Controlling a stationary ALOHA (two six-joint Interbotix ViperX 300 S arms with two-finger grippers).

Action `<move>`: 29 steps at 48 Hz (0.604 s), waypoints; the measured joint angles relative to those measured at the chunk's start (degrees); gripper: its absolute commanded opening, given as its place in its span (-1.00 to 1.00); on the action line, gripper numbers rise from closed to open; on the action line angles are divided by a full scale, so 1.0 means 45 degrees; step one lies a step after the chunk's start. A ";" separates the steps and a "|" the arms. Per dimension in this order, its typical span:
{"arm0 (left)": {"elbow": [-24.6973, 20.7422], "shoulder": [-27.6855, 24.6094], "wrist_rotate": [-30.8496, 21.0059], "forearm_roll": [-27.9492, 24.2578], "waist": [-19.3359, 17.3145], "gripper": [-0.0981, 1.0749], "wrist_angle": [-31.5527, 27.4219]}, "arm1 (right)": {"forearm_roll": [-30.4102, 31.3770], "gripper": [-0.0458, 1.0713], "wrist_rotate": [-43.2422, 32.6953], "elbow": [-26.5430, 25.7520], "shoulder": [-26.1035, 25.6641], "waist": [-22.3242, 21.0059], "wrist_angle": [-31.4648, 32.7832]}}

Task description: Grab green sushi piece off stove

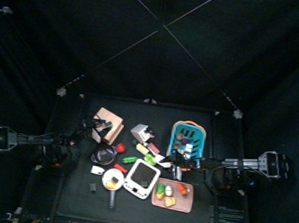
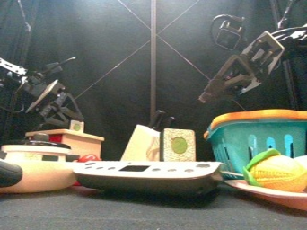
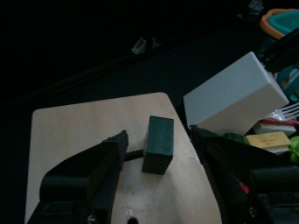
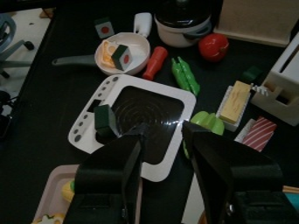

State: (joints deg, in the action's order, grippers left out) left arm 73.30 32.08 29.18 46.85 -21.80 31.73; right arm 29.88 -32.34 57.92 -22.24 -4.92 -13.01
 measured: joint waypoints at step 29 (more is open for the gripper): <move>-0.0508 0.0625 -0.0117 -0.4316 0.5195 0.75 0.0684 | -0.0313 0.47 -0.0098 -0.1074 0.1172 0.1855 0.0000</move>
State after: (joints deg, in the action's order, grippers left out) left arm 71.02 34.89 28.65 27.42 1.58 34.80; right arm 28.48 -32.78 53.09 -16.96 3.43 -13.01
